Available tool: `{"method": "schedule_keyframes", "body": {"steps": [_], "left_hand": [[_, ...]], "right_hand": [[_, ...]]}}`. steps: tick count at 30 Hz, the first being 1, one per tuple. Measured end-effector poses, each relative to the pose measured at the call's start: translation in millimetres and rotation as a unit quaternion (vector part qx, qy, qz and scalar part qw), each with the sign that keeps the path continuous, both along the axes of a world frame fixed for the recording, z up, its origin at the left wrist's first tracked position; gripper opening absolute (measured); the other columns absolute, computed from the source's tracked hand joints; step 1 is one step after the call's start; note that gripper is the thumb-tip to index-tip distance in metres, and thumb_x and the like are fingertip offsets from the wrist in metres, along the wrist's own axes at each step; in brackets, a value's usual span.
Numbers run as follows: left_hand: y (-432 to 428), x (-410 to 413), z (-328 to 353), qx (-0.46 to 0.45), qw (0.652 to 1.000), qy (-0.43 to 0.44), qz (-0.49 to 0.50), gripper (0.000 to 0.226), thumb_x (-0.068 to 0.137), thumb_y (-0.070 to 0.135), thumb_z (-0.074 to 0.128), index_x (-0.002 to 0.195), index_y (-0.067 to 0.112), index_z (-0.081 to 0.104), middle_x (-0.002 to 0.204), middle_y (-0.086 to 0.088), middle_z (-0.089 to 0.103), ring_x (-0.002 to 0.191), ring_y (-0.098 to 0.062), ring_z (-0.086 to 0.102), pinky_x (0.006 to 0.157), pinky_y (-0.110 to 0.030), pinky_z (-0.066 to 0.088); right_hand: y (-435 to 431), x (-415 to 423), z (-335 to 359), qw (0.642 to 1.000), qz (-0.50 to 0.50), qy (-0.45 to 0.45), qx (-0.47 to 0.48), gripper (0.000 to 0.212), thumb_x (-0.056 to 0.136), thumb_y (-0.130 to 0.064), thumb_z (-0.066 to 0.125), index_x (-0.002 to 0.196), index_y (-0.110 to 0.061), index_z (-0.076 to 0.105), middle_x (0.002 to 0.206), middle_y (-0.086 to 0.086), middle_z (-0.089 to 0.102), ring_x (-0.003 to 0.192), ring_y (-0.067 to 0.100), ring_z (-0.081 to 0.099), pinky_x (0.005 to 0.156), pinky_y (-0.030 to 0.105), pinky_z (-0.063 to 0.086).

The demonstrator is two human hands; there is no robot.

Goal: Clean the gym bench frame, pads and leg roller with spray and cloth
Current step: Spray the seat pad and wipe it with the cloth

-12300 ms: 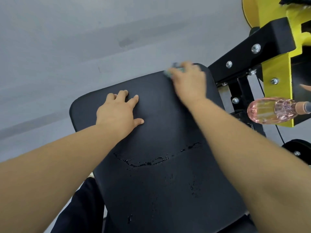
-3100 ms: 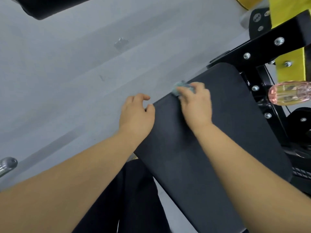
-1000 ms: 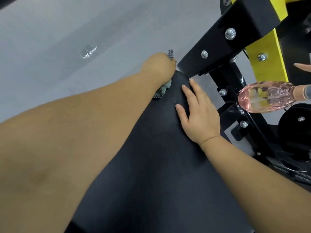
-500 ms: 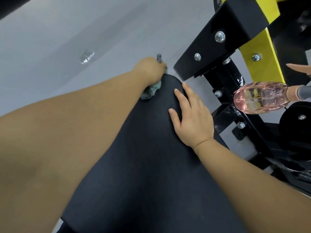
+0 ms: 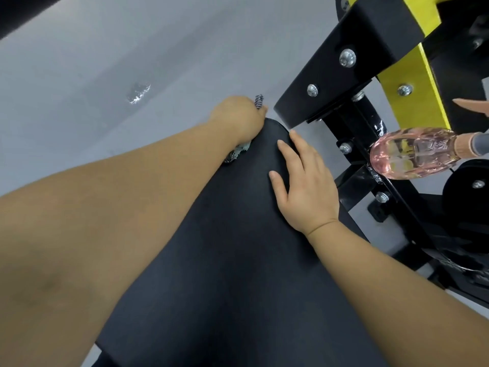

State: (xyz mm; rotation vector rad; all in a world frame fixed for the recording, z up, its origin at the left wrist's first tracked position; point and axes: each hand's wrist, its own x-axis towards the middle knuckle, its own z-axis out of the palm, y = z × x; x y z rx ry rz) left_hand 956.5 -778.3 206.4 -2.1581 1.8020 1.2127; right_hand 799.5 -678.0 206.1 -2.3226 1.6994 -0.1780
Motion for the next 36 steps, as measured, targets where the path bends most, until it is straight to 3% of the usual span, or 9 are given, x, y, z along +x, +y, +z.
{"method": "schedule_keyframes", "body": {"steps": [7, 14, 19, 24, 28, 30, 32, 34, 36], "left_hand": [[-3, 4, 9, -0.088, 0.986, 0.047, -0.131, 0.046, 0.099, 0.042, 0.034, 0.067, 0.01, 0.039, 0.077, -0.005, 0.045, 0.078, -0.023, 0.044, 0.068, -0.027, 0.029], [13, 22, 1, 0.013, 0.996, 0.067, 0.05, 0.045, 0.101, 0.038, 0.031, 0.106, 0.003, 0.058, 0.114, -0.018, 0.058, 0.107, -0.03, 0.051, 0.077, -0.025, 0.032], [-4, -18, 9, -0.07, 0.987, 0.027, -0.139, 0.039, 0.099, 0.041, 0.033, 0.102, 0.01, 0.056, 0.112, -0.01, 0.06, 0.103, -0.028, 0.054, 0.076, -0.029, 0.034], [12, -17, 17, -0.134, 0.943, 0.075, -0.294, 0.059, 0.091, 0.052, 0.019, 0.126, 0.022, 0.054, 0.129, -0.002, 0.054, 0.118, -0.021, 0.048, 0.097, -0.032, 0.034], [28, -19, 26, 0.048, 0.943, 0.324, -0.053, 0.056, 0.093, 0.049, 0.021, 0.146, 0.035, 0.022, 0.149, 0.007, 0.037, 0.14, -0.013, 0.026, 0.108, -0.025, 0.017], [29, -24, 34, 0.125, 0.854, 0.49, 0.123, 0.055, 0.094, 0.044, 0.02, 0.148, 0.034, 0.013, 0.152, 0.001, 0.031, 0.142, -0.016, 0.021, 0.114, -0.03, 0.012], [24, -19, 40, 0.127, 0.751, 0.571, 0.305, 0.054, 0.096, 0.034, 0.02, 0.149, 0.025, 0.018, 0.147, -0.009, 0.04, 0.138, -0.02, 0.033, 0.115, -0.035, 0.02], [23, -10, 42, 0.063, 0.728, 0.517, 0.446, 0.044, 0.096, 0.028, 0.029, 0.138, 0.018, 0.04, 0.127, -0.007, 0.058, 0.121, -0.019, 0.052, 0.102, -0.031, 0.036], [33, -1, 42, -0.011, 0.802, 0.378, 0.463, 0.035, 0.095, 0.024, 0.035, 0.125, 0.016, 0.053, 0.113, 0.001, 0.062, 0.11, -0.016, 0.055, 0.093, -0.027, 0.041]], "right_hand": [[1, -2, 0, 0.997, -0.011, -0.066, -0.026, 0.051, 0.093, -0.031, 0.045, 0.137, -0.005, 0.041, 0.146, 0.013, 0.037, 0.13, 0.029, 0.036, 0.109, 0.04, 0.032], [1, 0, -1, 0.996, -0.022, -0.08, -0.042, 0.042, 0.091, -0.029, 0.047, 0.125, -0.004, 0.05, 0.137, 0.016, 0.046, 0.124, 0.03, 0.041, 0.105, 0.042, 0.036], [4, -2, -2, 0.988, -0.029, -0.12, -0.088, 0.018, 0.088, -0.024, 0.051, 0.099, -0.01, 0.045, 0.12, 0.019, 0.048, 0.114, 0.028, 0.04, 0.099, 0.036, 0.035], [2, -4, 1, 0.97, -0.075, -0.217, -0.074, 0.026, 0.09, -0.016, 0.048, 0.114, -0.009, 0.045, 0.134, 0.022, 0.039, 0.124, 0.031, 0.038, 0.109, 0.036, 0.032], [-10, 0, 19, 0.908, -0.252, -0.333, -0.04, 0.047, 0.091, -0.025, 0.044, 0.131, 0.0, 0.042, 0.142, 0.012, 0.031, 0.133, 0.026, 0.033, 0.113, 0.035, 0.028], [-22, 15, 27, 0.924, -0.258, -0.283, 0.003, 0.05, 0.092, -0.027, 0.046, 0.135, -0.001, 0.041, 0.146, 0.013, 0.033, 0.137, 0.022, 0.028, 0.113, 0.017, 0.016], [-33, 38, 24, 0.954, -0.216, -0.191, 0.086, 0.053, 0.094, -0.034, 0.046, 0.14, -0.007, 0.038, 0.148, 0.01, 0.034, 0.139, 0.021, 0.025, 0.115, 0.026, 0.016], [-40, 54, 16, 0.973, -0.176, -0.076, 0.127, 0.059, 0.095, -0.048, 0.039, 0.142, -0.012, 0.035, 0.146, 0.008, 0.037, 0.136, 0.023, 0.029, 0.113, 0.036, 0.022], [-49, 58, 12, 0.977, -0.156, -0.004, 0.142, 0.061, 0.095, -0.053, 0.036, 0.142, -0.014, 0.033, 0.143, 0.008, 0.039, 0.131, 0.025, 0.035, 0.107, 0.037, 0.03]]}}
